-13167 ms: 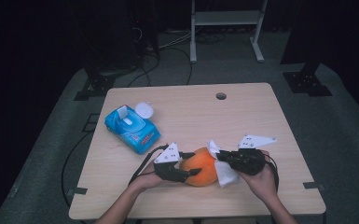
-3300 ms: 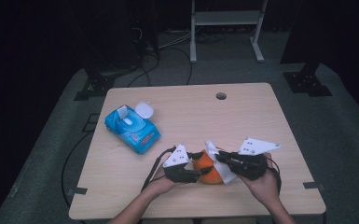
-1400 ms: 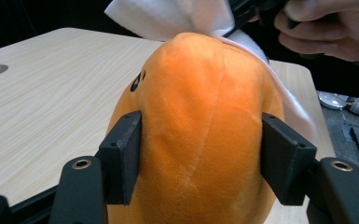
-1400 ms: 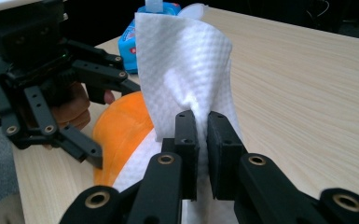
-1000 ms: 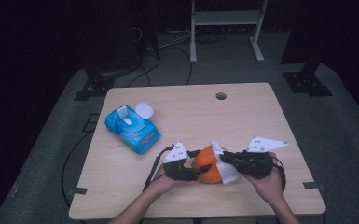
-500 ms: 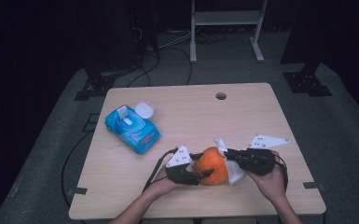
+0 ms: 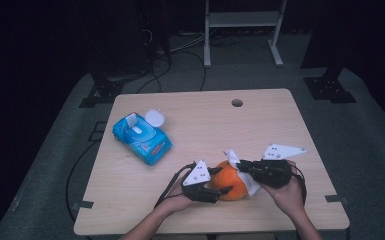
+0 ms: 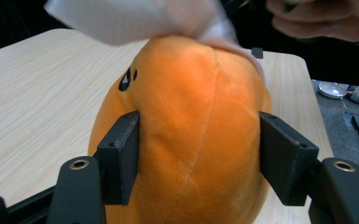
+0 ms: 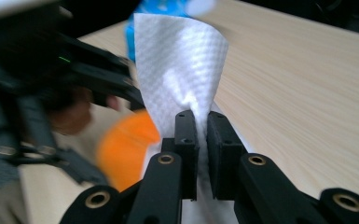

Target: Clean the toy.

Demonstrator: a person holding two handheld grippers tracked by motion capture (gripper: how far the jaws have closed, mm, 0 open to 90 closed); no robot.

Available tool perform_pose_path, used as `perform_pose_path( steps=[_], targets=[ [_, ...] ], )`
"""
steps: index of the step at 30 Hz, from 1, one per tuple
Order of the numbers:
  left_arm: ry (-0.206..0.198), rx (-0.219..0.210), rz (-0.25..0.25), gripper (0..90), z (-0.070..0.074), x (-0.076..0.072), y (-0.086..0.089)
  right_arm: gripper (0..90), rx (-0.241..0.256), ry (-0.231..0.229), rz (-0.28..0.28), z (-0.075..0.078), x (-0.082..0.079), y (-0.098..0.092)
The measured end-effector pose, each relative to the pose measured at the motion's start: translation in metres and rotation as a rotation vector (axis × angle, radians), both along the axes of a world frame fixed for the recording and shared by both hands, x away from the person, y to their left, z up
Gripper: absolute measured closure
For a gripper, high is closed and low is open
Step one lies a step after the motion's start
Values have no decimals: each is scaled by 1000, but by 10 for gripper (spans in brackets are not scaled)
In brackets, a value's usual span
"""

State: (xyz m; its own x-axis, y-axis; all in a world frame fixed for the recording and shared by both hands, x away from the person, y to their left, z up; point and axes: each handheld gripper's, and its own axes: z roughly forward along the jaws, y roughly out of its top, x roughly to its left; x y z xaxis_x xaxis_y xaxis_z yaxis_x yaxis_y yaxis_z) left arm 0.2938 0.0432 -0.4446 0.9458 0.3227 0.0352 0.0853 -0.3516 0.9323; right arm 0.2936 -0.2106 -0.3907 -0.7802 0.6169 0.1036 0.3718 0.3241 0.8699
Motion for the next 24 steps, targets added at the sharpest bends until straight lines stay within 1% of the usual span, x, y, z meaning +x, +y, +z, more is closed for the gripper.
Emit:
perform_pose_path(
  steps=[2, 3, 4, 5, 7, 9, 10, 11, 12, 13, 14, 15, 16, 17, 18, 20, 22, 23, 24],
  targets=[
    [-8, 2, 0, 352, 0, -1, -2, 827, 15, 31, -17, -6, 4, -7],
    [-12, 6, -1, 353, 0, -1, -3, 827, 18, 35, -26, -6, 4, -9],
    [-13, 7, -3, 353, 0, -1, -4, 826, 10, 29, -32, -3, 2, -9],
    [-10, 6, -4, 353, 0, -1, -4, 826, 12, 20, -30, 0, 0, -9],
    [-2, -6, -2, 353, -1, -1, -4, 826, 26, 1, -2, 7, -6, -3],
    [-1, -3, -2, 353, -1, -1, -5, 826, 25, -13, 41, 13, -12, 8],
    [-4, -4, 1, 351, -2, -1, -6, 826, 9, -26, 62, 15, -15, 15],
    [-5, -9, 4, 348, -2, -2, -6, 826, -11, -30, 78, 17, -17, 22],
    [-11, -11, -1, 347, -2, -3, -6, 826, -20, -29, 82, 16, -18, 26],
    [-11, -14, -4, 345, -3, -4, -6, 826, -58, -36, 71, 15, -18, 30],
    [-7, -16, -7, 341, -3, -4, -6, 827, -82, -44, 57, 14, -17, 31],
    [-6, -16, -13, 331, -2, -3, -6, 827, -81, -35, 49, 12, -15, 29],
    [-1, -21, -19, 304, -1, -2, -6, 828, -58, -16, 48, 9, -12, 26],
    [0, -26, -21, 269, 0, 0, -5, 829, -48, -6, 44, 7, -10, 23],
    [-1, -24, -20, 231, 0, 1, -4, 828, -52, -7, 39, 5, -9, 21],
    [6, -18, -17, 171, -3, 4, -3, 828, -29, 10, 33, 3, -7, 16],
    [4, -14, -14, 180, -7, 4, -4, 828, -26, 14, 30, 3, -7, 14],
    [1, -7, -10, 246, -7, 4, -5, 828, -21, 17, 28, 3, -7, 15],
    [2, -3, -5, 273, -6, 4, -6, 827, -21, 12, 25, 3, -8, 16]
  ],
)
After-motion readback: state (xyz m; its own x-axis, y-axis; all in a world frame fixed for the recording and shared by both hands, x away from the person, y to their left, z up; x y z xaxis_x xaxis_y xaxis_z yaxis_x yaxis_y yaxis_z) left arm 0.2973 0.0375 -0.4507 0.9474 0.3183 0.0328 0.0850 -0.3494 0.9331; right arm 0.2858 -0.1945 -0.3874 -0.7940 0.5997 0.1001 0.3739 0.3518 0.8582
